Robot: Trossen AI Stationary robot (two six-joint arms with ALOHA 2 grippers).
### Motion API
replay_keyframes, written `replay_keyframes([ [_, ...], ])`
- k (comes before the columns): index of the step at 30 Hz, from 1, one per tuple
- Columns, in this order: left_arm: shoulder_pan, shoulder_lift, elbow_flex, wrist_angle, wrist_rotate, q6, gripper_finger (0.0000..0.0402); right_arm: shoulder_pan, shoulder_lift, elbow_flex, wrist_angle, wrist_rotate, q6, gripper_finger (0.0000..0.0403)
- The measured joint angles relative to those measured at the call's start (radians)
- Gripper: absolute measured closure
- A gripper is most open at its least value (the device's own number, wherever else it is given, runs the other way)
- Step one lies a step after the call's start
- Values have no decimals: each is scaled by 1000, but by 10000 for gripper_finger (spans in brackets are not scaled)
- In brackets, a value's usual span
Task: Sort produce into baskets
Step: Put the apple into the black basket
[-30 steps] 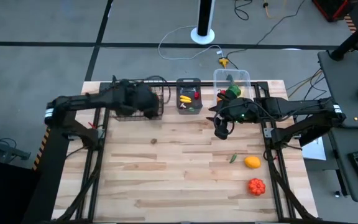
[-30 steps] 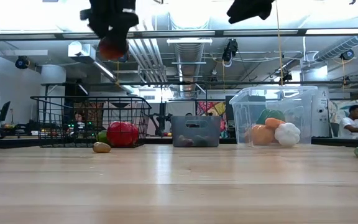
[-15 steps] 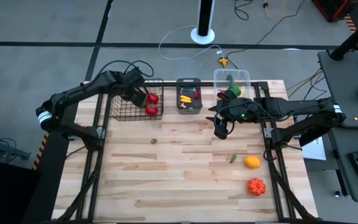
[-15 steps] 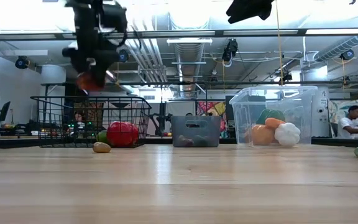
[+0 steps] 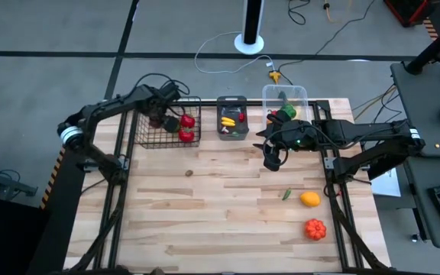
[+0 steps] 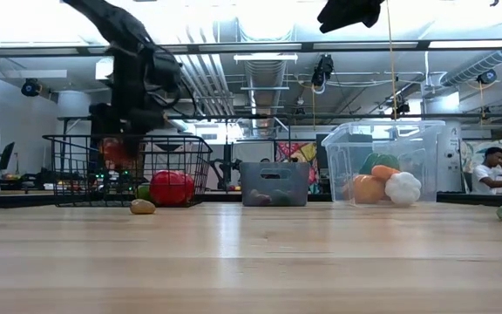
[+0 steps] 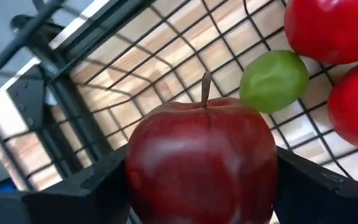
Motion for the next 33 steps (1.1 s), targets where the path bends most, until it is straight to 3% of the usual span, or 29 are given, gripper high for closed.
replay_keyframes([
  [12, 8, 119, 0, 39, 9, 26, 118, -2, 0, 0, -7, 0, -19, 234],
  [33, 4, 127, 0, 42, 7, 8, 81, -2, 0, 0, -8, 0, -15, 234],
])
